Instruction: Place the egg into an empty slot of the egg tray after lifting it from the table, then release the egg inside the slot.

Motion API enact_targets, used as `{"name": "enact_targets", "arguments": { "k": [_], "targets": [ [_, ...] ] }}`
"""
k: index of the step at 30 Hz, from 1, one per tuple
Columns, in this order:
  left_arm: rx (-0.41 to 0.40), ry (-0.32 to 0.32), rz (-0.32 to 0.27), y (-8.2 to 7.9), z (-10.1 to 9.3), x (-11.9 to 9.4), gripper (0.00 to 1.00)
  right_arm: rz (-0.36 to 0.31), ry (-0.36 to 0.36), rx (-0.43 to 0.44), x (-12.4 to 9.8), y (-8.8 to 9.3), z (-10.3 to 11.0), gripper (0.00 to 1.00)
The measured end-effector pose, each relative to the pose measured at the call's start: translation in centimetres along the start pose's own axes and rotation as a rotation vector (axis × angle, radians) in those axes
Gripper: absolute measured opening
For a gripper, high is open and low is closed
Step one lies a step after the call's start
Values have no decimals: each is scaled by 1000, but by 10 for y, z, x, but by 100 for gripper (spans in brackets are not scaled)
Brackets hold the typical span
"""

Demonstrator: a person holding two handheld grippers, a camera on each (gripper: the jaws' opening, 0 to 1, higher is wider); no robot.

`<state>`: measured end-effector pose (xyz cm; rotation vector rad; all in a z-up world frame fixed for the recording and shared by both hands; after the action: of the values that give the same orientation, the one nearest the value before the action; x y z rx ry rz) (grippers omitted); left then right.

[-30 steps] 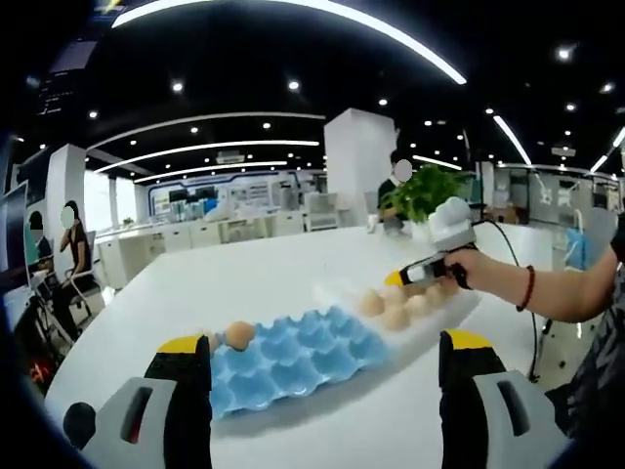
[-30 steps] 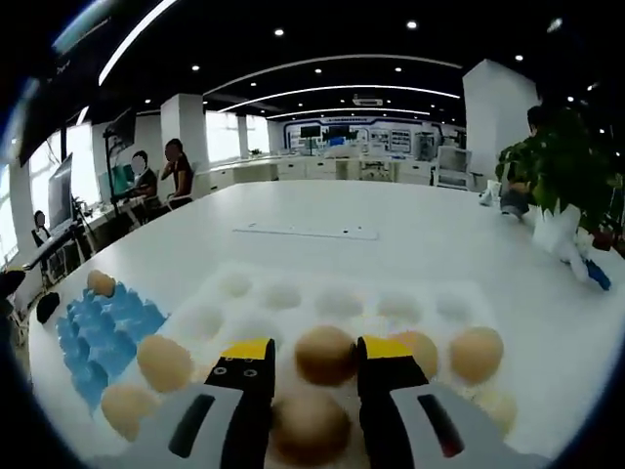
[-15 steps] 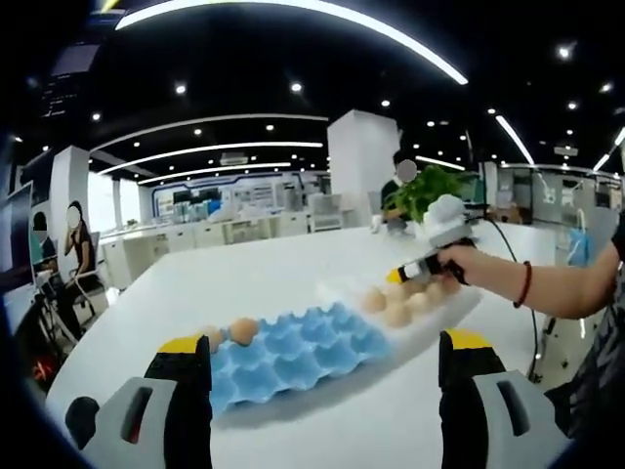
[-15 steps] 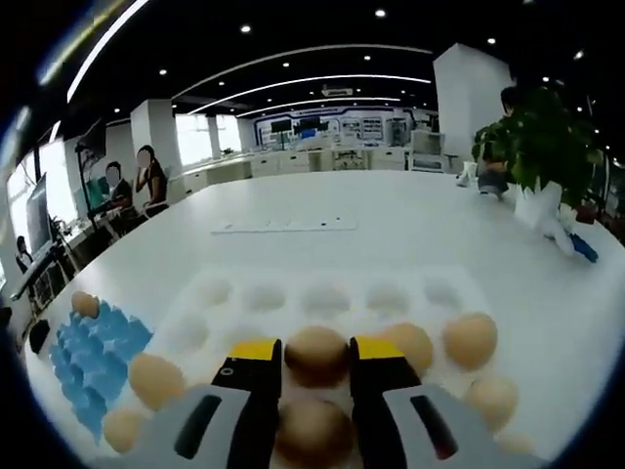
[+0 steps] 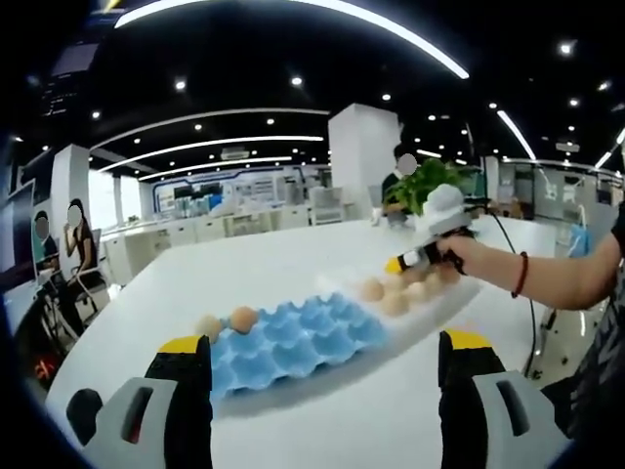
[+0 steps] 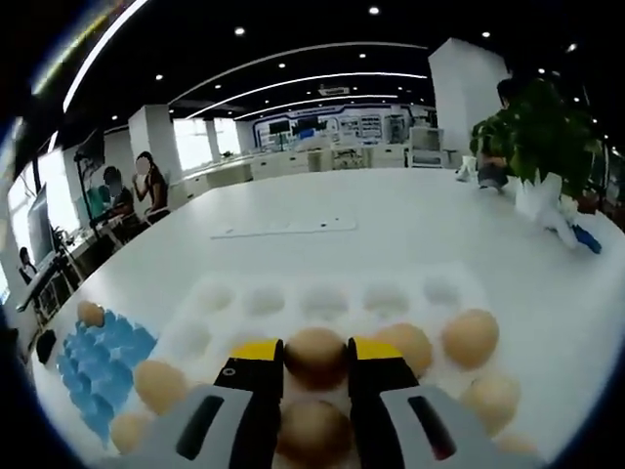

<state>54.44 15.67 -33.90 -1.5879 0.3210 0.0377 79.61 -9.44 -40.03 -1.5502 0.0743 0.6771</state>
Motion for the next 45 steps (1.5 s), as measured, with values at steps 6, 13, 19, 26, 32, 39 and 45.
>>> {"name": "enact_targets", "arguments": {
  "k": [6, 13, 19, 26, 32, 39, 45],
  "targets": [
    [3, 7, 18, 5, -3, 1, 98, -50, -32, 11, 0, -8, -1, 26],
    [0, 14, 14, 4, -5, 3, 98, -80, -45, 1, 3, -16, -1, 26],
    [7, 16, 22, 5, -7, 5, 98, -155, -103, -26, 0, -27, 8, 26],
    [10, 17, 7, 1, -6, 6, 98, -227, -195, -54, -9, -37, 35, 26],
    [16, 17, 19, 3, -6, 5, 97, -251, -253, -89, -10, -40, 56, 26],
    [11, 2, 17, 4, 0, 0, 97, -265, -298, -102, -10, -42, 75, 26],
    [-1, -8, 14, 6, 3, -3, 98, -268, -354, -119, -12, -41, 96, 26]
  ]
}}
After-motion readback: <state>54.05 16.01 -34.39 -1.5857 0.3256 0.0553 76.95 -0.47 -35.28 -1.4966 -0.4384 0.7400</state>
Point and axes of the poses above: the point that each gripper's makers call its tool centre point, and the gripper's own axes: x roughly forward along the fingers, z roughly to its left, y roughly out of its underside, the point moved 4 cm from there along -x, roughly backward along the fingers, and after that the axes turned 5 degrees about -x, right-handed, at the moved point
